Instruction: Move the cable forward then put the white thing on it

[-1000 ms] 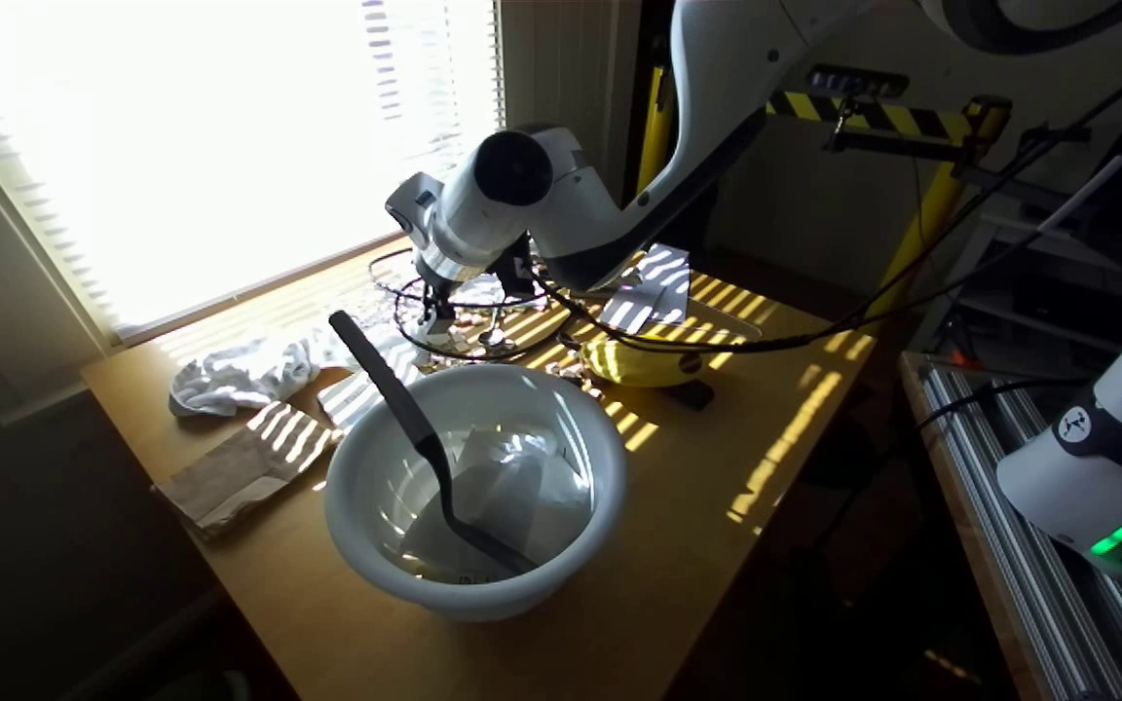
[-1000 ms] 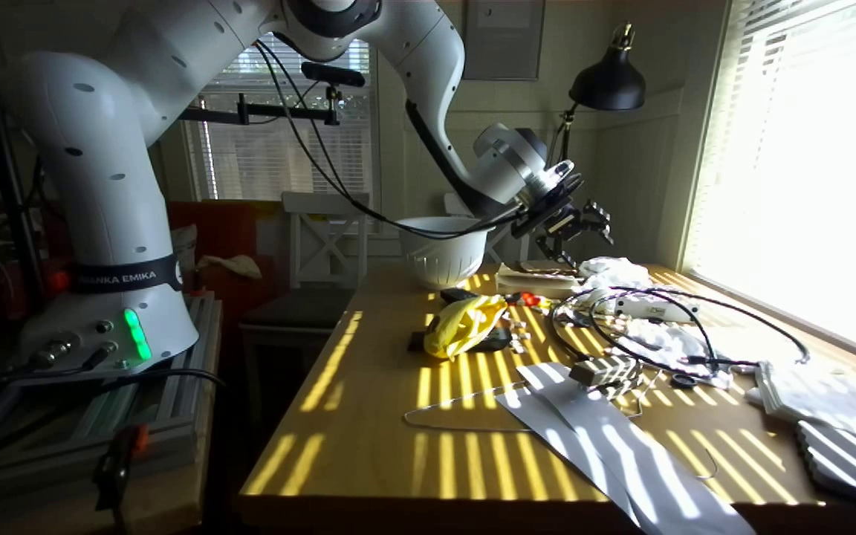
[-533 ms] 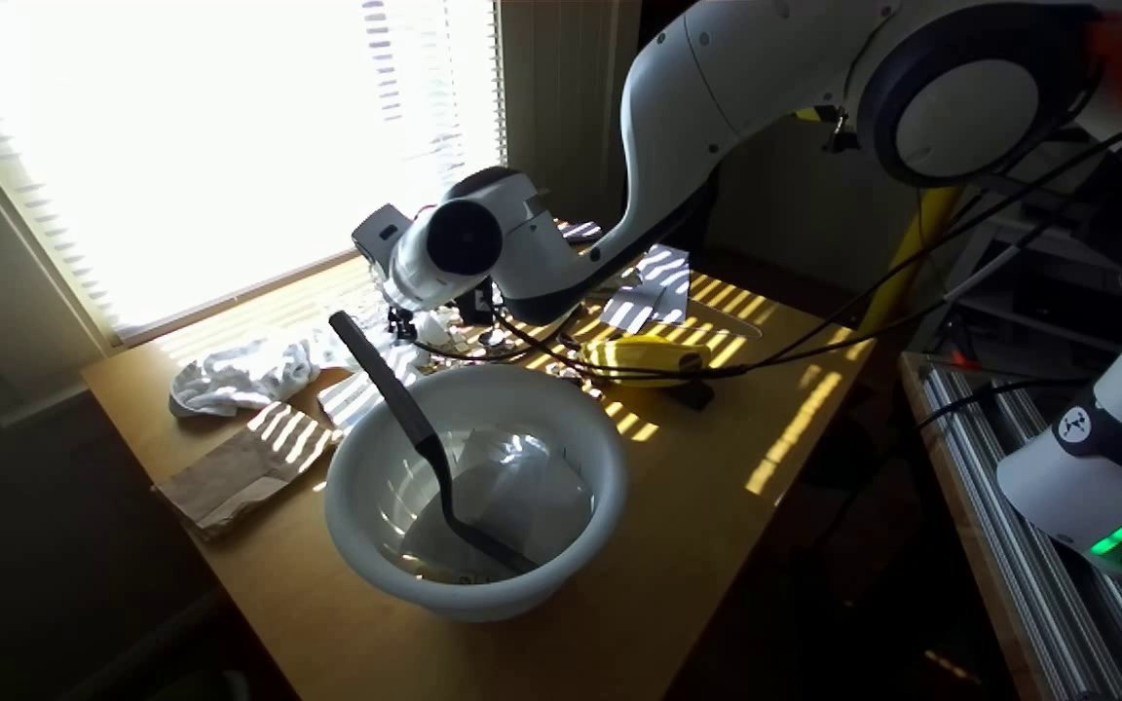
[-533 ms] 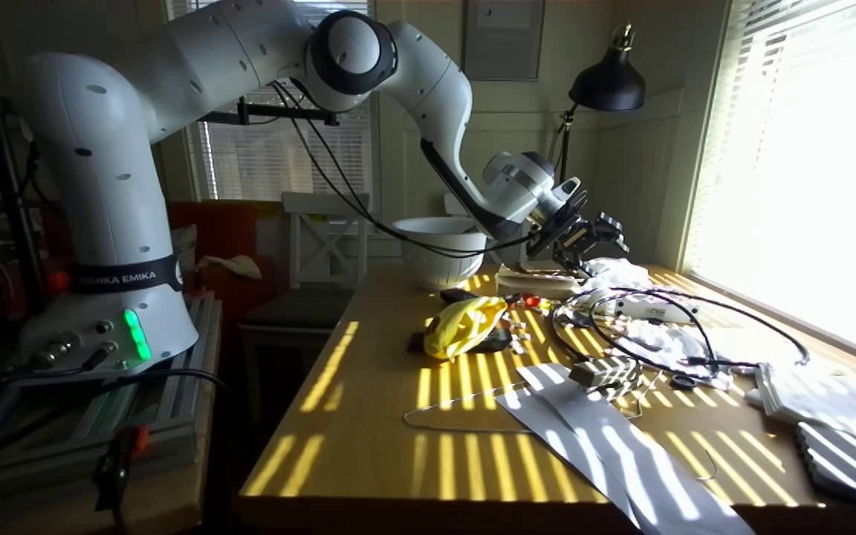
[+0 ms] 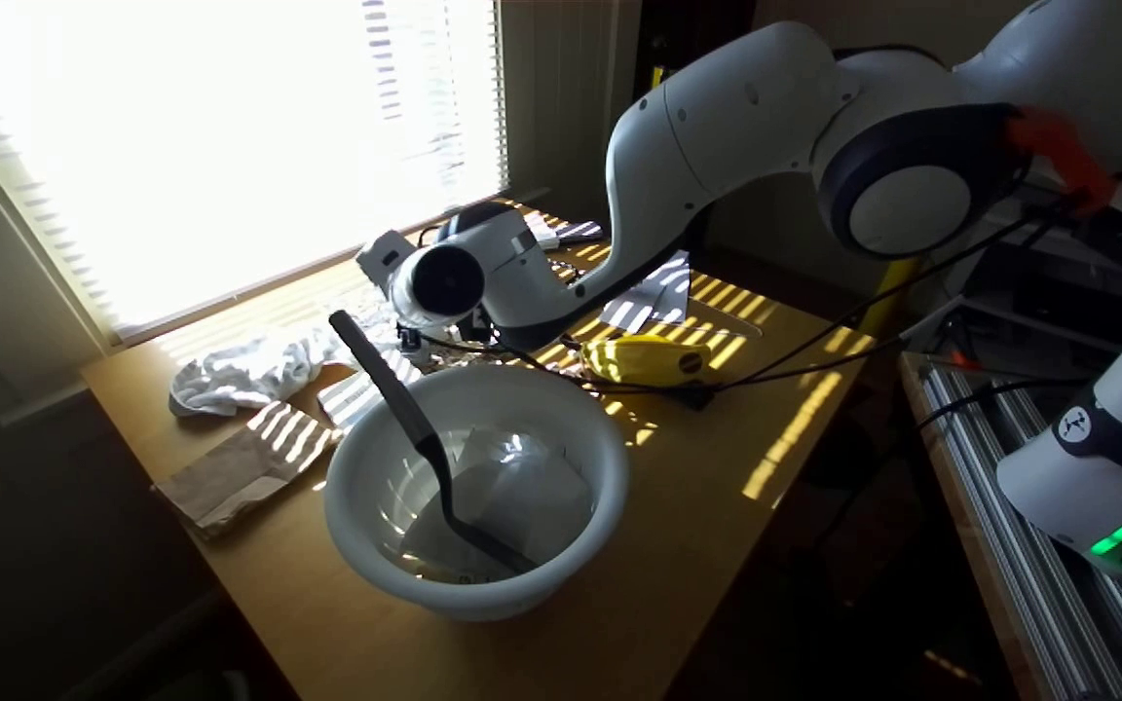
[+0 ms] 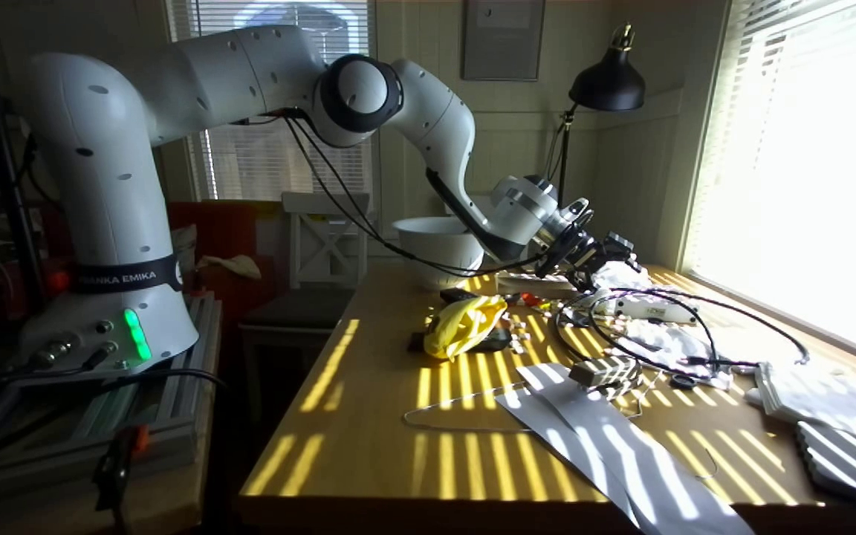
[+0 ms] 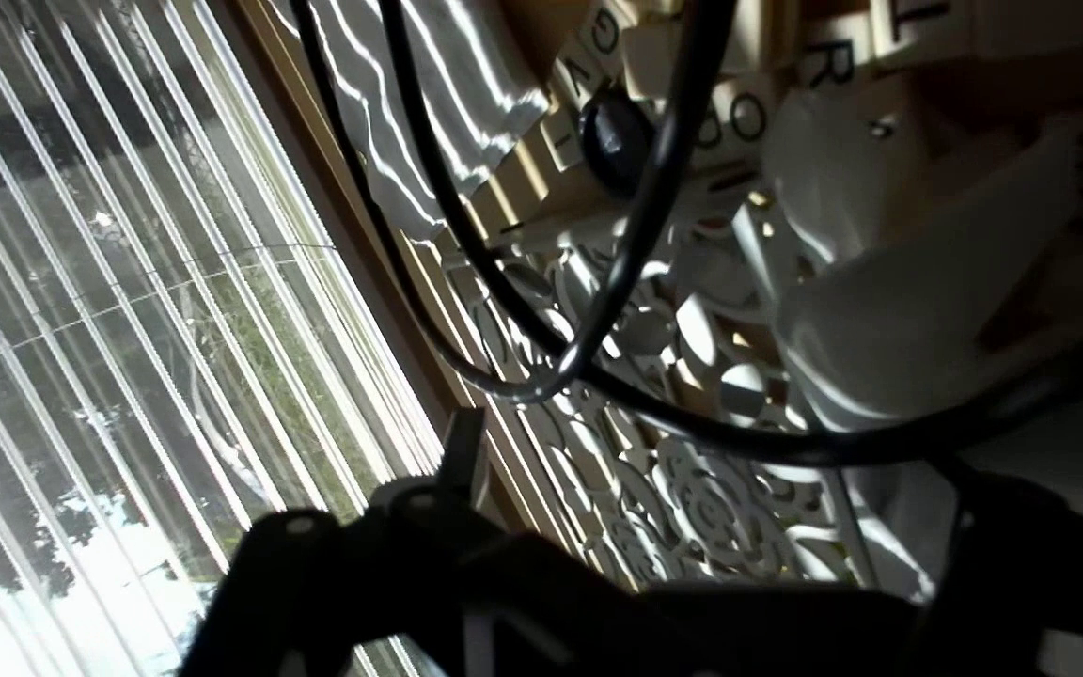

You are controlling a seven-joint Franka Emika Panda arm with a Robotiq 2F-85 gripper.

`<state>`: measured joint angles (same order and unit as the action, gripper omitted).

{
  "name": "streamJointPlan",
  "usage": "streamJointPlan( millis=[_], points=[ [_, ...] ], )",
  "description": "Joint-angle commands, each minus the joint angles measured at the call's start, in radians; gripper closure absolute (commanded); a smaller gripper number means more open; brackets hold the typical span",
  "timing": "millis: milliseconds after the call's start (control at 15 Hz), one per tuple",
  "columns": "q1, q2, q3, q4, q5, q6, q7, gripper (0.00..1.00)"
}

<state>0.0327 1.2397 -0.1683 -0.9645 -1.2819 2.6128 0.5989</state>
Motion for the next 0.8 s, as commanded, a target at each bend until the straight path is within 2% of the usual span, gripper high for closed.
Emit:
streamJointPlan(
  millis=[0,67,133,733],
  points=[
    [0.016,0.080,-0.051,0.126,0.029,-0.066,0.002,0.00],
    [0.016,0.091,-0.053,0.142,0.031,-0.079,-0.002,0.08],
    [0.017,0.098,-0.058,0.154,0.030,-0.086,-0.001,0.28],
    [0.009,0.152,-0.059,0.255,-0.012,-0.039,0.029,0.90]
  ],
)
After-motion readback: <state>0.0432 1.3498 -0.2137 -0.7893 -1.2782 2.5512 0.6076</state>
